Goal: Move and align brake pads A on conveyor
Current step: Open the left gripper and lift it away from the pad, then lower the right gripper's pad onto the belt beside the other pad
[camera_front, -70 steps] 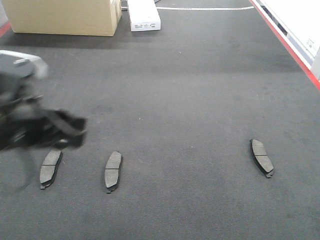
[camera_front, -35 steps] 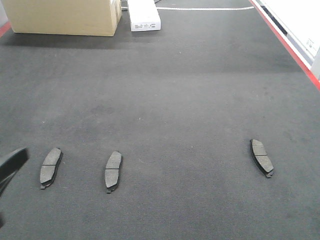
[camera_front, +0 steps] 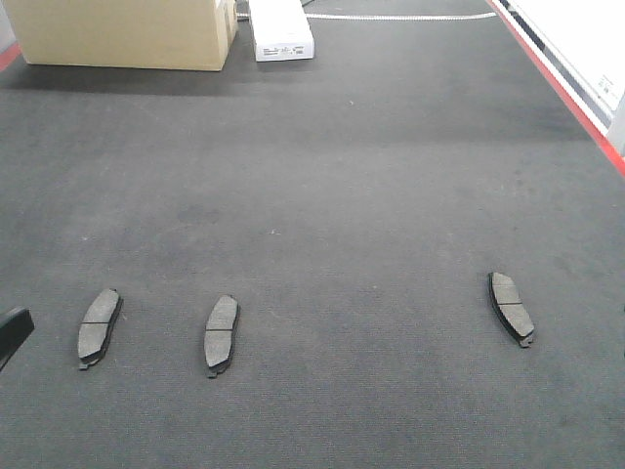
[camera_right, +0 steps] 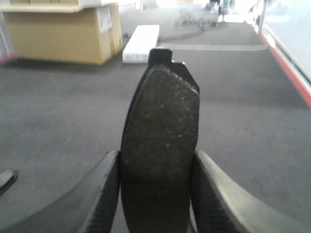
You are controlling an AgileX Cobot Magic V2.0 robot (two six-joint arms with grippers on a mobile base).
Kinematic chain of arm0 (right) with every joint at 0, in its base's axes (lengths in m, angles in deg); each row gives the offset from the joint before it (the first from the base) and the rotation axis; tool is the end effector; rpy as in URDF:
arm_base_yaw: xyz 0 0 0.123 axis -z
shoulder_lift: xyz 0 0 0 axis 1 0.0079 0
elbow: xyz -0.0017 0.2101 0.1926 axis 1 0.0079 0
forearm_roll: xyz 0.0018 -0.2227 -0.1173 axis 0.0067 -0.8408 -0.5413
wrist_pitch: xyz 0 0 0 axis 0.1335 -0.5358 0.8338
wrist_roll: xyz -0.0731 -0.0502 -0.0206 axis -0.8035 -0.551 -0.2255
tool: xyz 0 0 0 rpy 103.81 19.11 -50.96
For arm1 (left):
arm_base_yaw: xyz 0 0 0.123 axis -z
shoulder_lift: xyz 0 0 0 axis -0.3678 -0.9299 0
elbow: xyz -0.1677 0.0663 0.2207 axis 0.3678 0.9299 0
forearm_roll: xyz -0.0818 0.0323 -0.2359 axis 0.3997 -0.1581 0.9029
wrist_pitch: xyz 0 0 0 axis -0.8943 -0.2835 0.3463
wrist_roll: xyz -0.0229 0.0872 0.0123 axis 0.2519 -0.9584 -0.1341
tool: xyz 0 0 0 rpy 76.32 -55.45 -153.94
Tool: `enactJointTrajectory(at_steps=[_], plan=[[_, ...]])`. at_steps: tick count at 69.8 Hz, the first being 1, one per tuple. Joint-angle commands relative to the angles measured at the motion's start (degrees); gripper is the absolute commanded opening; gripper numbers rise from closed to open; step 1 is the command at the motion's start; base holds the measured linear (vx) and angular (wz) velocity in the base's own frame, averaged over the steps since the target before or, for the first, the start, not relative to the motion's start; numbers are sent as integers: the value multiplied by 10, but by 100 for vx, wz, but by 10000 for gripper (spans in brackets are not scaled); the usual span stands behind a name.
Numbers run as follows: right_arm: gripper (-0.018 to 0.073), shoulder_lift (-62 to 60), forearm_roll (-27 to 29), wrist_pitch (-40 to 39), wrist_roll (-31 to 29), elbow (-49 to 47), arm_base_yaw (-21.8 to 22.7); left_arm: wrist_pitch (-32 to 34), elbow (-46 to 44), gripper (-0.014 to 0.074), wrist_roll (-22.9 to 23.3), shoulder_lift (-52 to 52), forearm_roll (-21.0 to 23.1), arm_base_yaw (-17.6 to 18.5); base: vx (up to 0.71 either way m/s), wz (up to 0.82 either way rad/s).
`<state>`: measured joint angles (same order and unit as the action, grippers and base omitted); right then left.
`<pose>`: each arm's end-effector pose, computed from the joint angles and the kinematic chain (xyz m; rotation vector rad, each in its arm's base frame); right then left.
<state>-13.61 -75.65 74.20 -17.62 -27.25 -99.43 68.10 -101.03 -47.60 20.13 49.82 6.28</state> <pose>0.0829 0.0182 0.2996 -0.1754 1.7643 0.1659 0.0820 -0.0418 0.3012 0.3629 1.6981 -0.3822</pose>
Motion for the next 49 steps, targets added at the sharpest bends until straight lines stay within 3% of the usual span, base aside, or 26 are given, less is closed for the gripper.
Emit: enactJointTrajectory(at_steps=[1, 22, 36, 49], plan=[[4, 61, 19, 5, -4, -61, -1, 41, -13, 412, 1, -4, -1, 3, 0, 0], [11, 322, 103, 150, -6, -207, -1, 41, -13, 412, 1, -4, -1, 3, 0, 0], [16, 504, 96, 192, 2, -295, -11, 41, -13, 412, 1, -4, -1, 3, 0, 0], [20, 641, 38, 199, 88, -362, -72, 41, -13, 412, 1, -4, -1, 3, 0, 0]])
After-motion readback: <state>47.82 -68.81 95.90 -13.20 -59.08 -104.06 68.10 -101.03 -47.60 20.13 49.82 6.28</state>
